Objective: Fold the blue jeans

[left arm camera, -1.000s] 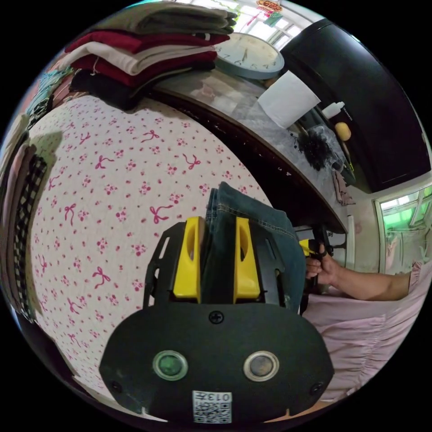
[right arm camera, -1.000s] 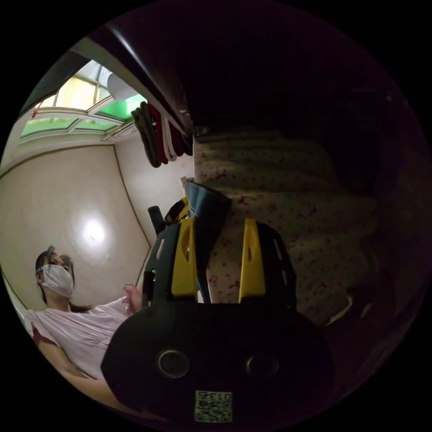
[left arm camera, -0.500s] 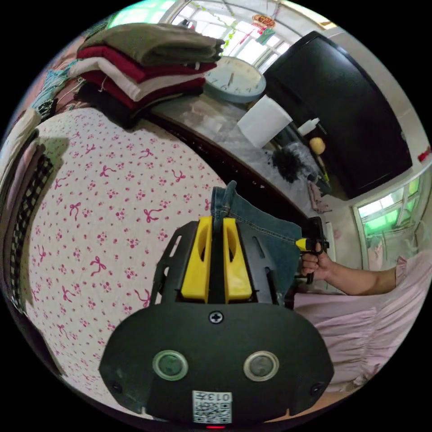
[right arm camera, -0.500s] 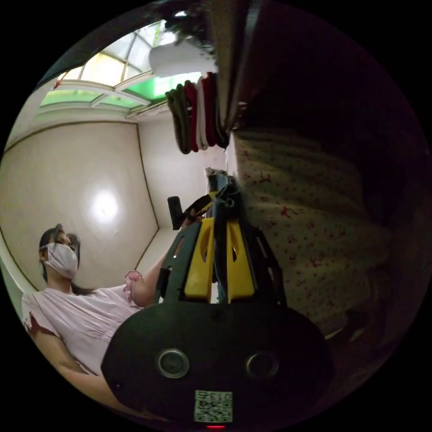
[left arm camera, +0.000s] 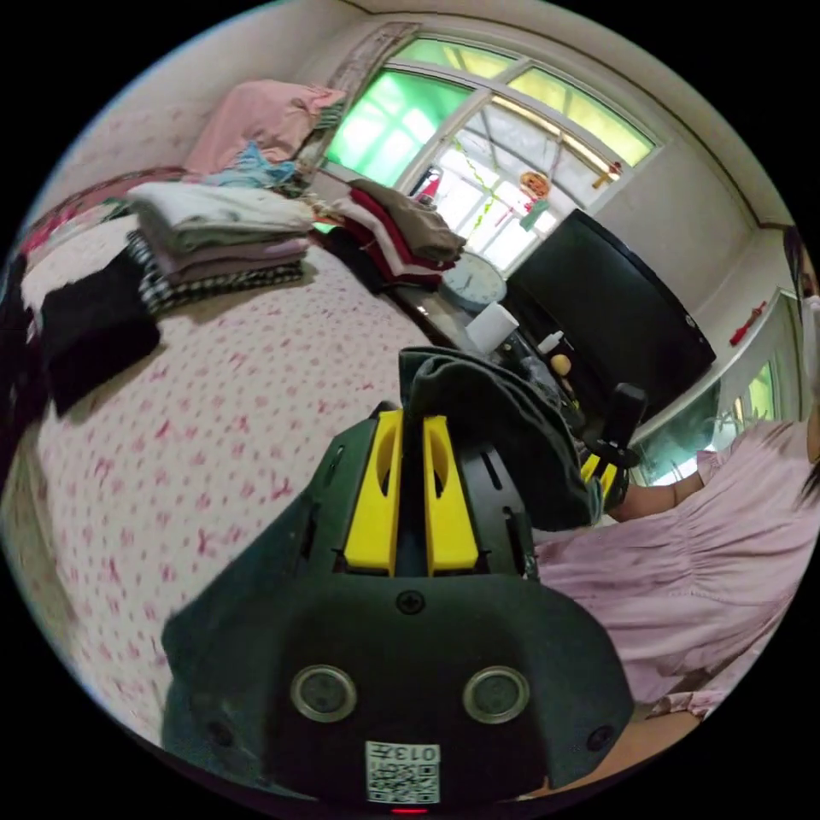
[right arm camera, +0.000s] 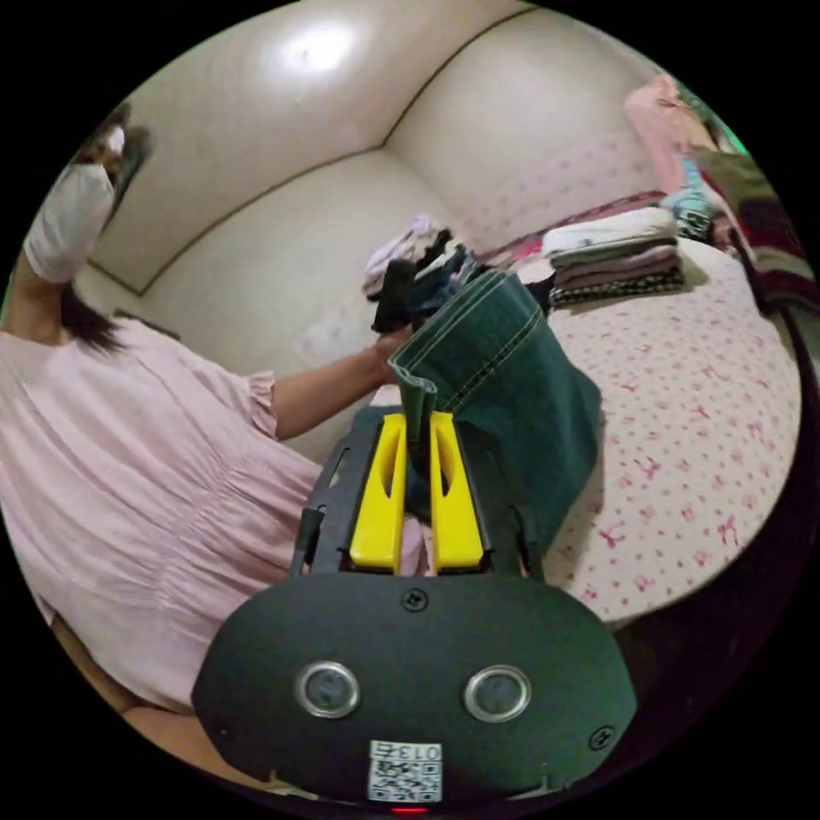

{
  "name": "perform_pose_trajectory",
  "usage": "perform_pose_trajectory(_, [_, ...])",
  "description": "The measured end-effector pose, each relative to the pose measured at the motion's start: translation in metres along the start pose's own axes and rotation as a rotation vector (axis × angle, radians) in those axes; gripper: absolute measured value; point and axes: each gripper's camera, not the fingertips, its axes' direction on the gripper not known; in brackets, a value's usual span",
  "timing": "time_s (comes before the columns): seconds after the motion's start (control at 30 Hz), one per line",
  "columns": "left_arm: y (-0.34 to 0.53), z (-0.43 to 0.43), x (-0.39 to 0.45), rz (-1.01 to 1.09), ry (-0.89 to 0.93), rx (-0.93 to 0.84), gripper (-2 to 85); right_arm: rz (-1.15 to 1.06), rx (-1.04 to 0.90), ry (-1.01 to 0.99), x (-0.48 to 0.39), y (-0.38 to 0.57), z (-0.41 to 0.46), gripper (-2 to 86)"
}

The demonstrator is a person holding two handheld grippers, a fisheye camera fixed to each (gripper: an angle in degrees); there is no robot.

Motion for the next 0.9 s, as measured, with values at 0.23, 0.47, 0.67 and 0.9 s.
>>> perform_pose_trajectory(0.23, [0.136,-0.068,-0.067,-0.415,-0.147,-0.021,4.2,-0.206,-0.478,0.141,-0.084,-0.060,0.236,2.6])
perform_pose_trajectory(0.47, [0.218,-0.107,-0.069,-0.614,-0.089,0.047,10.1,-0.425,-0.656,0.379,-0.157,-0.087,0.341,2.2])
perform_pose_trajectory(0.67, [0.204,-0.084,-0.051,-0.571,-0.084,-0.065,13.6,-0.540,-0.623,0.500,-0.200,-0.114,0.369,1.6])
perform_pose_trajectory(0.9, [0.205,-0.088,-0.035,-0.620,-0.131,-0.069,16.3,-0.624,-0.493,0.588,-0.235,-0.159,0.361,1.6])
